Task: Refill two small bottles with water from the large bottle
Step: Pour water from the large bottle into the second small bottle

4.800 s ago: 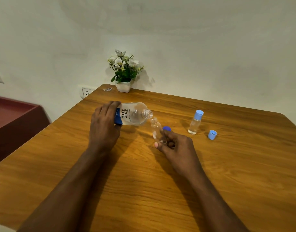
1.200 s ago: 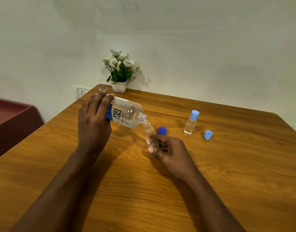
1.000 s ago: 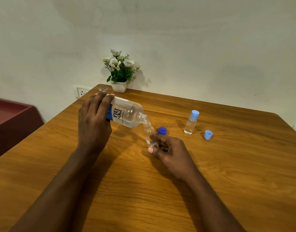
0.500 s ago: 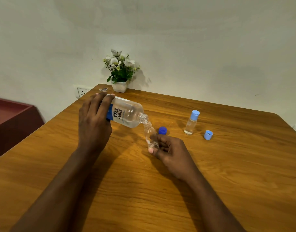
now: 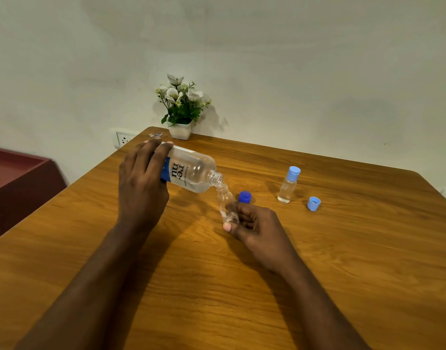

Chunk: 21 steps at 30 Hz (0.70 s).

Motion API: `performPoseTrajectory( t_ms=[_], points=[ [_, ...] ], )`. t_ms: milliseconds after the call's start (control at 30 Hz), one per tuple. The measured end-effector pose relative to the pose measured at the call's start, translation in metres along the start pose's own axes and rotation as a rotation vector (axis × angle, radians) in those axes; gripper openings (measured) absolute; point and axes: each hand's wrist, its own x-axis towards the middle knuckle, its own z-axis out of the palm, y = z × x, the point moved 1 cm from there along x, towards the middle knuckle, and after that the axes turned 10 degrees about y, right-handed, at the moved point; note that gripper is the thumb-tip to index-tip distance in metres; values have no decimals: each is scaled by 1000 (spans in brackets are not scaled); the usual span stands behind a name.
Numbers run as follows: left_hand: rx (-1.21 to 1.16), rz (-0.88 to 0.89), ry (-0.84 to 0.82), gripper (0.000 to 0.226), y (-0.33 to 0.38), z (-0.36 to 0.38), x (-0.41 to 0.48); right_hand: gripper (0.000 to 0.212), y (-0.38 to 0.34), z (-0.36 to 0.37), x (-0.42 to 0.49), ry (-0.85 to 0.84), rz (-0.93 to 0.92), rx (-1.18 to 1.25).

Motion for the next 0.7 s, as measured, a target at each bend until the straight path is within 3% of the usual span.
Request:
performPoseTrajectory(
  t_ms=[700],
  points=[
    [-6,6,5,61,-2,2,-1,32,-1,0,0,-15,-32,31]
  ],
)
